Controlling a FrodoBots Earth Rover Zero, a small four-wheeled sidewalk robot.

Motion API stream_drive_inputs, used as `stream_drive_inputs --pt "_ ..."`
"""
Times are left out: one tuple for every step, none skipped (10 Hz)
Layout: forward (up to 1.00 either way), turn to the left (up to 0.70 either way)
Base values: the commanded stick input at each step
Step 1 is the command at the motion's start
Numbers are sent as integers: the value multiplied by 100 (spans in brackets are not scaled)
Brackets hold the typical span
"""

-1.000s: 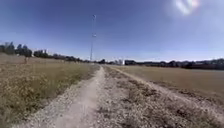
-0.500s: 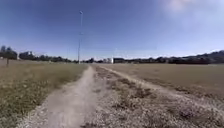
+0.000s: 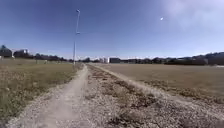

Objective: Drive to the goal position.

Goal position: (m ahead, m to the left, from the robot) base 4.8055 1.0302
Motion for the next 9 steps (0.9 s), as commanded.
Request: stream_drive_inputs --pt "70 0" --pt "70 0" --pt "70 0" --pt "70 0" --pt "70 0" --pt "70 0" --pt "70 0" --pt "70 0" --pt "70 0"
